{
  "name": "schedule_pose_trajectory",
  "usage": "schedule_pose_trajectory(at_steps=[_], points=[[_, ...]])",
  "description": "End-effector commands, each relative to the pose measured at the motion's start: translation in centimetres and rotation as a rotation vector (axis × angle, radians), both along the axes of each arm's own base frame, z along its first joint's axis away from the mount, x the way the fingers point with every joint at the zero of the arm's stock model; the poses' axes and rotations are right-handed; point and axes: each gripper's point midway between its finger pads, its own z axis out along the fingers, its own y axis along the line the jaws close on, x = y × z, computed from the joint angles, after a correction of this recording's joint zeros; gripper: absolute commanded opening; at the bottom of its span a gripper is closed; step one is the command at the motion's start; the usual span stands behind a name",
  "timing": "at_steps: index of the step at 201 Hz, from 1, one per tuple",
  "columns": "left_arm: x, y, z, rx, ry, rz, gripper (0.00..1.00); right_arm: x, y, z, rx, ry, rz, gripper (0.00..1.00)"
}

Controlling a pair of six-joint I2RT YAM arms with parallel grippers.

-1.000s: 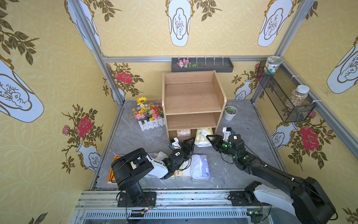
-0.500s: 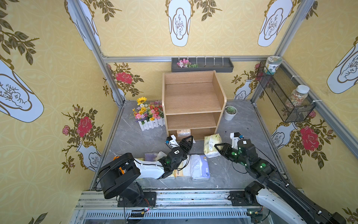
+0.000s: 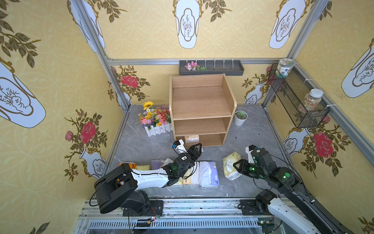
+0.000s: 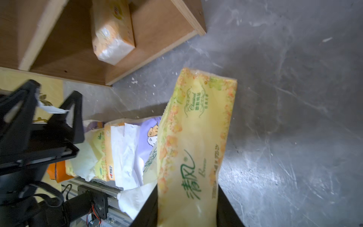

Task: Remove the tissue boxes from the shelf
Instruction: Place the box of tissues at the center of the board, then move the box of tissues to the center of the board.

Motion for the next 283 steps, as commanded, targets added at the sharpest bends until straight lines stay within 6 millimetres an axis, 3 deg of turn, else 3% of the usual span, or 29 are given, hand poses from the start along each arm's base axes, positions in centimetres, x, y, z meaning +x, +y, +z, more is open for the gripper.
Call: schedule_pose_trajectory(at_steps=[1, 111, 124, 150, 197, 239, 283], points=[[-0.3, 0.3, -0.1, 0.027, -0.013, -0.02, 0.57, -1.4, 0.1, -1.4, -0.007, 0.064, 0.039, 0.39], [-0.8, 2.0, 0.6, 0.039, -0.023, 0.005, 0.56, -1.8, 3.2, -5.2, 0.165, 0.072, 0.125, 0.42], [-0.8, 2.0, 0.5, 0.037, -0.02, 0.003, 0.57, -1.9, 2.9, -5.7, 0.152, 0.083, 0.115, 0.48], [-0.8, 2.2, 0.1, 0.036, -0.005, 0.014, 0.56, -2.2, 1.3, -6.8, 0.072, 0.127, 0.046, 0.71], [-0.6, 2.9, -1.1, 0.04, 0.051, 0.049, 0.56, -1.5, -1.8, -6.6, -0.077, 0.12, -0.076, 0.86], [-0.6, 3.4, -1.6, 0.043, 0.071, 0.07, 0.56, -0.4, -3.2, -6.2, -0.162, 0.102, -0.141, 0.87], [-0.6, 3.6, -2.1, 0.049, 0.078, 0.07, 0.56, 0.9, -0.2, -6.6, -0.047, 0.087, -0.07, 0.74]])
